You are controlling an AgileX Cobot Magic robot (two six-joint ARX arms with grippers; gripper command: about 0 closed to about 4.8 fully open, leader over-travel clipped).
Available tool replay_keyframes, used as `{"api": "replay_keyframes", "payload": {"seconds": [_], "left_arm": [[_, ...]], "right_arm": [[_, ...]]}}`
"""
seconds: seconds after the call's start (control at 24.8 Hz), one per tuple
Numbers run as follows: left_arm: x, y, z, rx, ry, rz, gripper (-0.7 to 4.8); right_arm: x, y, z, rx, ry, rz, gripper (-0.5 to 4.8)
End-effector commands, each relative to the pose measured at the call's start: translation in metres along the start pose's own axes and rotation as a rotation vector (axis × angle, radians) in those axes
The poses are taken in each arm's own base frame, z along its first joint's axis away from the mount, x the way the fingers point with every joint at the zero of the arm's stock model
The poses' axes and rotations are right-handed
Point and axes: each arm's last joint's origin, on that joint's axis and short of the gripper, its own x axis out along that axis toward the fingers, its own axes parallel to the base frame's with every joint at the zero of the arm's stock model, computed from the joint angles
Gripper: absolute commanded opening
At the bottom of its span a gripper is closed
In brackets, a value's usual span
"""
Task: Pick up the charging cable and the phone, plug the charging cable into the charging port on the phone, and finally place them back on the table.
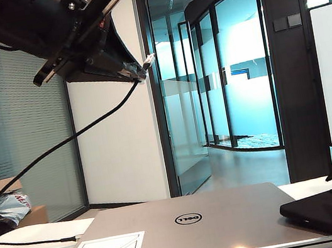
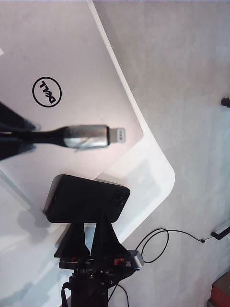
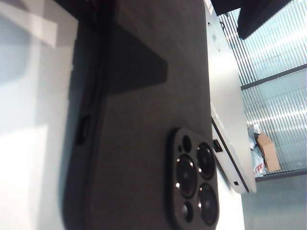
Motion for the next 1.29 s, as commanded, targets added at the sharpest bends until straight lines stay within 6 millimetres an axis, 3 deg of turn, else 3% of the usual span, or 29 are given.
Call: {"api": "replay_keyframes", "payload": {"seconds": [0.04, 0.28, 0.4, 0.48, 0.6, 0.68, 0.77, 0.81, 1.01, 1.21, 1.29], "left_arm": [[-0.001, -0.001, 0.004, 0.005, -0.023, -0.005, -0.07], [-0.001, -0.001, 0.004, 0.005, -0.023, -0.005, -0.07], [-0.001, -0.001, 0.004, 0.005, -0.023, -0.005, -0.07], [-0.001, -0.001, 0.004, 0.005, -0.023, -0.005, -0.07], [-0.001, -0.001, 0.004, 0.005, -0.023, -0.005, -0.07], [-0.001, -0.001, 0.004, 0.005, -0.023, -0.005, -0.07], [-0.001, -0.001, 0.004, 0.005, -0.023, -0.005, -0.07], [-0.001, -0.001, 0.004, 0.005, -0.023, -0.005, -0.07], [-0.001, -0.001, 0.004, 0.005, -0.023, -0.005, -0.07], [-0.001, -0.001, 0.004, 0.005, -0.023, -0.005, -0.07], [-0.001, -0.001, 0.004, 0.005, -0.022, -0.005, -0.07]], "right_arm": [[0.003, -0.002, 0.001, 0.006, -0.011, -0.029, 3.56], [0.003, 0.0, 0.002, -0.001, -0.012, -0.016, 3.5], [0.003, 0.0, 0.002, -0.001, -0.012, -0.016, 2.03], [0.003, 0.0, 0.002, -0.001, -0.012, -0.017, 1.65], [0.003, 0.0, 0.002, -0.001, -0.014, -0.017, 1.64], [0.003, 0.0, 0.002, -0.001, -0.014, -0.017, 1.32], [0.003, 0.0, 0.002, -0.001, -0.014, -0.017, 0.55], [0.003, 0.0, 0.002, -0.002, -0.019, -0.018, -0.09], [0.003, 0.004, 0.003, -0.027, -0.042, 0.017, -0.08], [-0.006, 0.022, 0.004, -0.094, -0.064, 0.084, -0.09], [-0.019, 0.038, 0.002, -0.179, -0.076, 0.081, -0.09]]}}
